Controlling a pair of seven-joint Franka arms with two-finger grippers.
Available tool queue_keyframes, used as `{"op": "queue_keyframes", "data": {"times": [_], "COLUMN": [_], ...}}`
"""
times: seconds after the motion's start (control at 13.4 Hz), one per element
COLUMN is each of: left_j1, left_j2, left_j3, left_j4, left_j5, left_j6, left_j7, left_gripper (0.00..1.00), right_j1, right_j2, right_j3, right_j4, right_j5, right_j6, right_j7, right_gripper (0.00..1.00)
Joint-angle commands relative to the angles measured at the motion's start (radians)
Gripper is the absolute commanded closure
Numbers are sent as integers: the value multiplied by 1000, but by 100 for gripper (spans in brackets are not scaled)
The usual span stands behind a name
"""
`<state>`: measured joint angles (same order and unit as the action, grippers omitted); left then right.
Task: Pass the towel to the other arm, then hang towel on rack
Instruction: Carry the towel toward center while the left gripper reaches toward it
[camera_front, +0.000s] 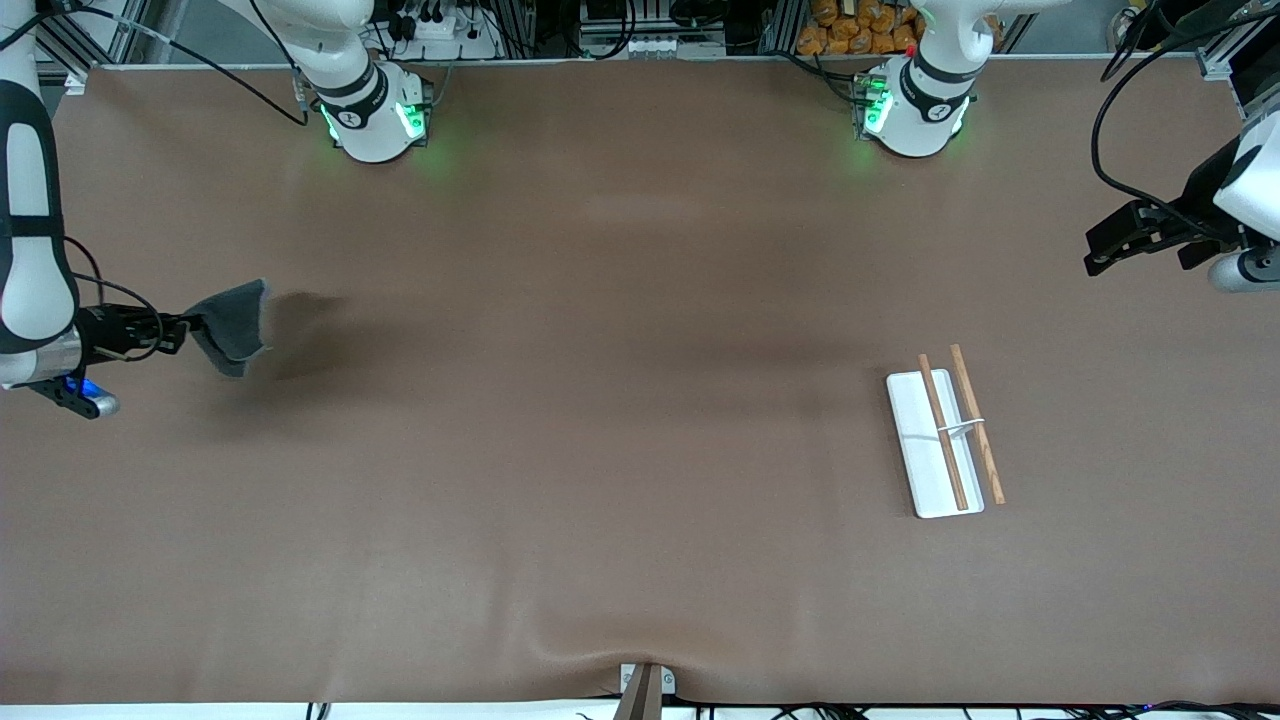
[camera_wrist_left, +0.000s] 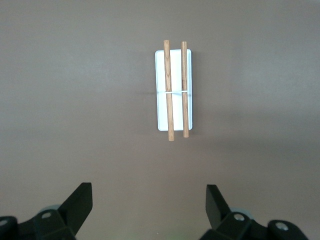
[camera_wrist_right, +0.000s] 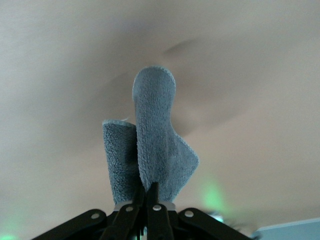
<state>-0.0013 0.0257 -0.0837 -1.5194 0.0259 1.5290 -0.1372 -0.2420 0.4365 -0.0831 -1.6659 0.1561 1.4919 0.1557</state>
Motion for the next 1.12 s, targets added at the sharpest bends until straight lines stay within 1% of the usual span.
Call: {"op": "queue_keyframes", "data": {"times": [0.0,0.3,0.37,0.52,0.59,0.67,0.89,1.04], "left_j1": [4,-3,-3,-3,-6,-9,-32,-66], "left_j2": [42,68,86,118,134,157,238,284], "left_j3": [1,-1,1,-1,1,-1,-1,-1], "left_j4": [19,19,19,19,19,19,19,19], "left_j5": [-11,-23,-49,-140,-177,-199,-302,-326], "left_j6": [-4,7,10,45,60,83,157,209], "left_j7": [7,-19,-51,-142,-157,-160,-220,-270], "left_gripper": [0,0,0,0,0,0,0,0], "right_j1": [71,174,200,248,272,302,392,449], "right_j2": [-38,-62,-70,-71,-70,-70,-68,-65], "right_j3": [0,0,0,0,0,-1,0,0], "right_j4": [8,11,12,23,28,34,48,60], "right_j5": [104,273,319,437,483,518,610,666], "right_j6": [-77,-107,-105,-101,-92,-75,32,111], "right_j7": [164,362,410,526,573,612,773,864], "right_gripper": [100,100,100,100,100,100,100,100]}}
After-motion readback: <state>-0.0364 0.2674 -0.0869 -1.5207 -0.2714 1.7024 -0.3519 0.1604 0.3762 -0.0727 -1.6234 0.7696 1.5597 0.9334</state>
